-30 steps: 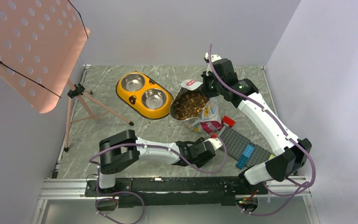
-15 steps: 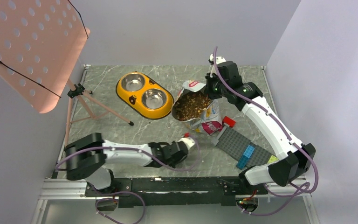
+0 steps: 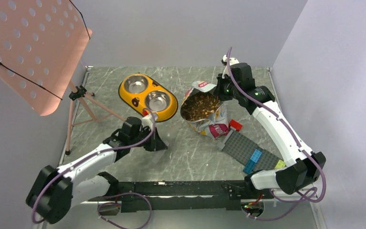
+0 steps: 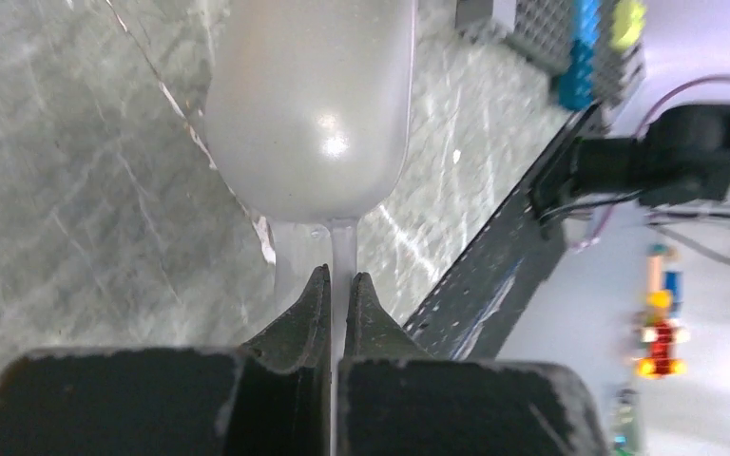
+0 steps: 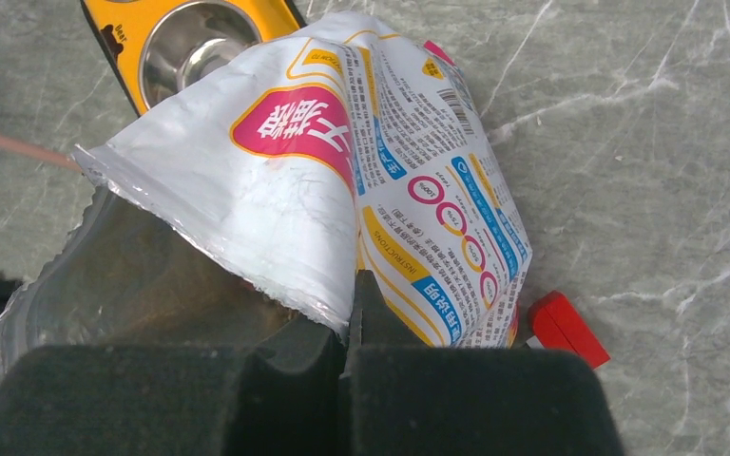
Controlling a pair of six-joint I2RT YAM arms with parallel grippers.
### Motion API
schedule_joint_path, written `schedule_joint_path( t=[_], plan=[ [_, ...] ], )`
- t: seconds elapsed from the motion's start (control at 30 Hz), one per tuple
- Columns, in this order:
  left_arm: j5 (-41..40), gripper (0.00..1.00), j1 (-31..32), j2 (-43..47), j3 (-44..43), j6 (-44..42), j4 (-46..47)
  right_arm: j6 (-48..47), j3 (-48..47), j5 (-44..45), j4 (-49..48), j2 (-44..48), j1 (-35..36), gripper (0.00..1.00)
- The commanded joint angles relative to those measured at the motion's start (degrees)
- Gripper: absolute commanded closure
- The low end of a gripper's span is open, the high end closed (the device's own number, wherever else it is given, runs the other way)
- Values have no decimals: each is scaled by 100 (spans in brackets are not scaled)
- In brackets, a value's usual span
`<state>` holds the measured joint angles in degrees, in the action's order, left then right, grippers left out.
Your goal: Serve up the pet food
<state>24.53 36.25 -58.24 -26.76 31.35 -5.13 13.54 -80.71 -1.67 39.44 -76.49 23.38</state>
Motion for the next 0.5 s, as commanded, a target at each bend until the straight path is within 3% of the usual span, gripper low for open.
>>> schedule_joint_path(
  t=[0.0, 0.07, 0.17, 0.37, 0.47],
  plan=[
    [2211, 100, -833, -847, -82, 788, 1371, 33, -135, -33, 63, 471, -80, 100],
    [2522, 100, -873, -1391, -267, 982, 1710, -3, -170, -22, 84, 478, -84, 100],
    [2619, 100, -970, -1931, -138, 1634, 2935, -9, -207, -24, 116, 502, -96, 100],
    [2355, 100, -1091, -3013, 215, 2041, 4155, 68, -141, -80, 103, 574, -108, 100],
    [1891, 97, -1098, -3118, 297, 1756, 3811, 103, -85, -125, 78, 603, -110, 100]
  ],
)
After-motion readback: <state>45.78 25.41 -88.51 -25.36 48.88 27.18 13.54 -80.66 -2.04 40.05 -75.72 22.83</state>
